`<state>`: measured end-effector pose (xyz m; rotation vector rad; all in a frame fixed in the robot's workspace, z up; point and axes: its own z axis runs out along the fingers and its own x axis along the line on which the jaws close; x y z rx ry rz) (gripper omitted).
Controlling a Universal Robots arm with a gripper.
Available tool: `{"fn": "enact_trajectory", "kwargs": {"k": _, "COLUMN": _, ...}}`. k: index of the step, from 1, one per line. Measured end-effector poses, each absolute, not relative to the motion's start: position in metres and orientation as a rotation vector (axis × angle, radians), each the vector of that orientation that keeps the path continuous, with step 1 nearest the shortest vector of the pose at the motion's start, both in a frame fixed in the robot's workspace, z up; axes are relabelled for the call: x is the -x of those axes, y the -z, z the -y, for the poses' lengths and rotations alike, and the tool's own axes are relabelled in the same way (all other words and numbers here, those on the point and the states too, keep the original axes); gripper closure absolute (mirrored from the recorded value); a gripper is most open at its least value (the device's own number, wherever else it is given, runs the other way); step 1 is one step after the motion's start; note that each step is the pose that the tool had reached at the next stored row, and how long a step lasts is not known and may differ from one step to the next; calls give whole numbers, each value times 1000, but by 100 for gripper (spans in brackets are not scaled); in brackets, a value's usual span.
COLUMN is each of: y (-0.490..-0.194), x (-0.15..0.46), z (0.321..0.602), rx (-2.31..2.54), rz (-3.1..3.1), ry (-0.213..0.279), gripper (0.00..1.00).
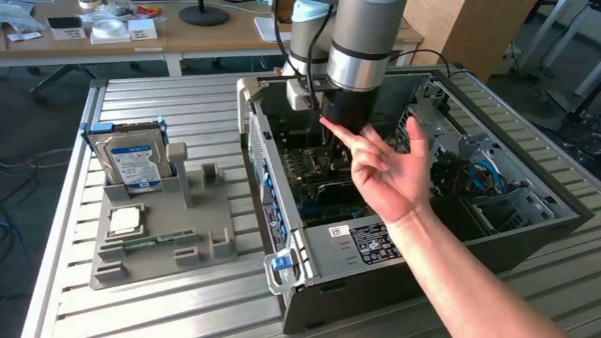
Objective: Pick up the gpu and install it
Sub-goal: 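Press down on the gpu until it lock into place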
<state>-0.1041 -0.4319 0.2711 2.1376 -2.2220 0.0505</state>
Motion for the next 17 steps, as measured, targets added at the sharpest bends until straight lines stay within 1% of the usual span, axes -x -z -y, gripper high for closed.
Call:
{"fn": "enact_trajectory", "kwargs": {"k": 11, "y": -275, "x": 104, "z": 431, "rx": -2131, "rz": 2215, "ry": -54, "gripper": 89}}
{"fn": "enact_trajectory", "kwargs": {"k": 14, "y": -288, "x": 102, "z": 428, "rx": -2112, "rz": 2194, "ry": -65, "gripper": 89}}
{"fn": "enact_trajectory", "kwargs": {"k": 17, "y": -307, "x": 98, "z": 422, "rx": -2080, "rz": 2160, "ry": -83, "gripper": 89}}
